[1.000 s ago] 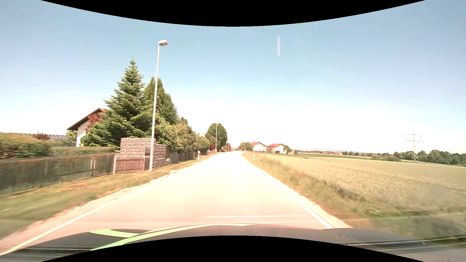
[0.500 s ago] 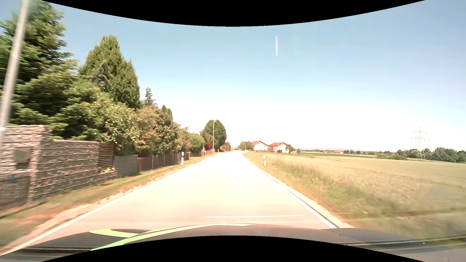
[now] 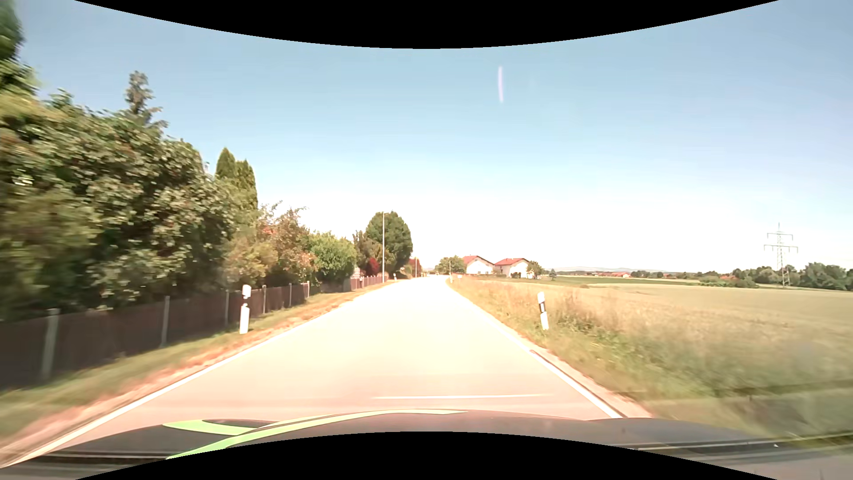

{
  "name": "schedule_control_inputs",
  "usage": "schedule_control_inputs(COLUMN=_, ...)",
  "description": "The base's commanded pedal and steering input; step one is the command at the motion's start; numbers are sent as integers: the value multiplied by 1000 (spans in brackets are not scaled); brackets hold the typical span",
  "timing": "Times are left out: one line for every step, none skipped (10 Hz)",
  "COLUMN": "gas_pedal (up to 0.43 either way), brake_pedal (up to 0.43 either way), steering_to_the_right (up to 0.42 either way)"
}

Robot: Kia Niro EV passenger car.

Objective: Follow the waypoints while adhering to traffic rules and regulations

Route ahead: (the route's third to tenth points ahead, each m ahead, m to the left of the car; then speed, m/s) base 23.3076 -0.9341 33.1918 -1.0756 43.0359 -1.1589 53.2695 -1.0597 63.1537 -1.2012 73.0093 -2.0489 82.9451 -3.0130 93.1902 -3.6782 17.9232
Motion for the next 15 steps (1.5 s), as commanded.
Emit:
schedule_control_inputs(gas_pedal=20, brake_pedal=0, steering_to_the_right=0)
schedule_control_inputs(gas_pedal=0, brake_pedal=0, steering_to_the_right=0)
schedule_control_inputs(gas_pedal=0, brake_pedal=0, steering_to_the_right=0)
schedule_control_inputs(gas_pedal=0, brake_pedal=0, steering_to_the_right=0)
schedule_control_inputs(gas_pedal=0, brake_pedal=0, steering_to_the_right=0)
schedule_control_inputs(gas_pedal=0, brake_pedal=0, steering_to_the_right=0)
schedule_control_inputs(gas_pedal=28, brake_pedal=0, steering_to_the_right=0)
schedule_control_inputs(gas_pedal=39, brake_pedal=0, steering_to_the_right=1)
schedule_control_inputs(gas_pedal=47, brake_pedal=0, steering_to_the_right=0)
schedule_control_inputs(gas_pedal=79, brake_pedal=0, steering_to_the_right=1)
schedule_control_inputs(gas_pedal=110, brake_pedal=0, steering_to_the_right=2)
schedule_control_inputs(gas_pedal=118, brake_pedal=0, steering_to_the_right=3)
schedule_control_inputs(gas_pedal=118, brake_pedal=0, steering_to_the_right=4)
schedule_control_inputs(gas_pedal=130, brake_pedal=0, steering_to_the_right=5)
schedule_control_inputs(gas_pedal=138, brake_pedal=0, steering_to_the_right=5)
